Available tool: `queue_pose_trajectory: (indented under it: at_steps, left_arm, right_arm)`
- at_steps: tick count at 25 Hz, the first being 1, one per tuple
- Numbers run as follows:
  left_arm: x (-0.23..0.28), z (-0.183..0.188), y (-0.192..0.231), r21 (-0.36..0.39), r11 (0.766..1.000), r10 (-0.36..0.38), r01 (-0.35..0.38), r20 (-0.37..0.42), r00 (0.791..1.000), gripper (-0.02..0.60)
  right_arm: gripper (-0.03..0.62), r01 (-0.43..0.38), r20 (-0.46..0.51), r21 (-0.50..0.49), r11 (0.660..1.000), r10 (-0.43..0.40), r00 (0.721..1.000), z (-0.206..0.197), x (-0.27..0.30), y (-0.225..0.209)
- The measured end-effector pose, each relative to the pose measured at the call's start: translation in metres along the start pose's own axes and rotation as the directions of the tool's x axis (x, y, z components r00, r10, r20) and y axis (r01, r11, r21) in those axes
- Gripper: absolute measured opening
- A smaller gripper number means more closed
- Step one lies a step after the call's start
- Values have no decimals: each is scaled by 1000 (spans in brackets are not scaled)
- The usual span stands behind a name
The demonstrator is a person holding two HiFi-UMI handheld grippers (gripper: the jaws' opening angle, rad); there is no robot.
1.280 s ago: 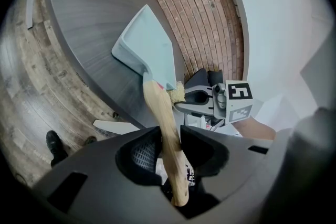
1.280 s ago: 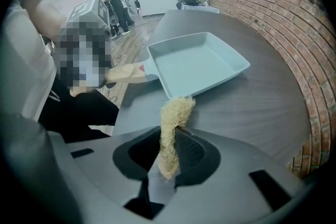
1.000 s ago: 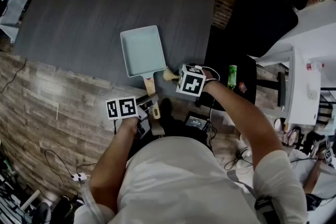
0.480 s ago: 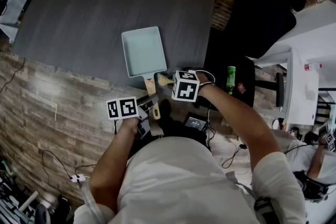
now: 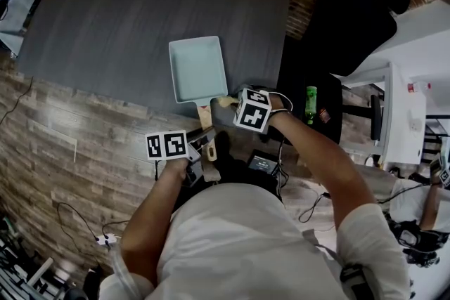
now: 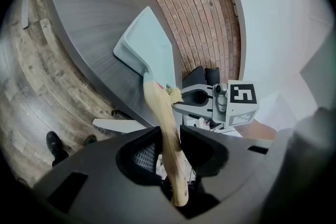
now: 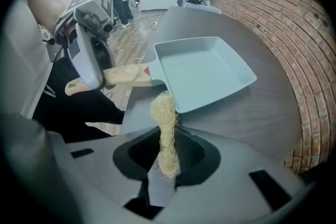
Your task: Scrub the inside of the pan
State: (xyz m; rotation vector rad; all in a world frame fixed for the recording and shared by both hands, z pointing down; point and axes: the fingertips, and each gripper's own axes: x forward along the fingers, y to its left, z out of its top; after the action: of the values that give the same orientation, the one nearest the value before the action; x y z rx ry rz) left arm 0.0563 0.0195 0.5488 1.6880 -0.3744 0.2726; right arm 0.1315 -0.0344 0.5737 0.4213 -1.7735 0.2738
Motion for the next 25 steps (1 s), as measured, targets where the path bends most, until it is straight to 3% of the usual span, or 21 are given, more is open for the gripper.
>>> queue_pose_trajectory:
  at_steps: [6, 9, 17, 25]
  left_arm:
    - [-9, 1, 4, 19, 1000, -8, 8, -34, 999, 117]
    - [-17, -1, 8, 32, 999, -12, 14, -58, 998, 117]
    - [-42, -6, 16, 96, 994, -36, 51, -147, 988, 118]
    - [-47, -11, 15, 141, 987, -43, 77, -229, 973, 118]
  right_arm:
    - [83, 42, -47, 48, 998, -39, 998, -16, -6, -7]
    - [83, 94, -47, 140, 986, -88, 995, -22, -14, -21]
    - [83, 174, -3, 387, 906, -187, 982, -13, -43, -67]
    - [84, 161, 49, 550, 819, -225, 973, -4, -61, -134]
